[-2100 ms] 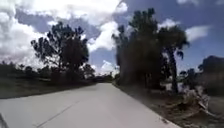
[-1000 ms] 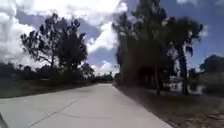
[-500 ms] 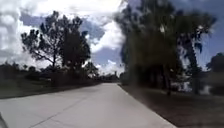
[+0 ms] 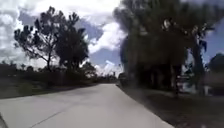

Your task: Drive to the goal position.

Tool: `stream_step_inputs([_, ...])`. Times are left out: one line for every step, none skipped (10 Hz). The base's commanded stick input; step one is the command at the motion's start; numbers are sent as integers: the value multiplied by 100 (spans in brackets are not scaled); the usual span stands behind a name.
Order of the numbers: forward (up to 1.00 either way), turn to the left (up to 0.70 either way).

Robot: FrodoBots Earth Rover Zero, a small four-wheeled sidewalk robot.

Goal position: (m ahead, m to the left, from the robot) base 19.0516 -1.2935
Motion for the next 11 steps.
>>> stream_step_inputs([100, 0])
stream_step_inputs([100, 0])
stream_step_inputs([100, 0])
stream_step_inputs([100, 0])
stream_step_inputs([100, 0])
stream_step_inputs([100, 0])
stream_step_inputs([100, 0])
stream_step_inputs([100, 37])
stream_step_inputs([100, 40])
stream_step_inputs([100, 40])
stream_step_inputs([100, 40])
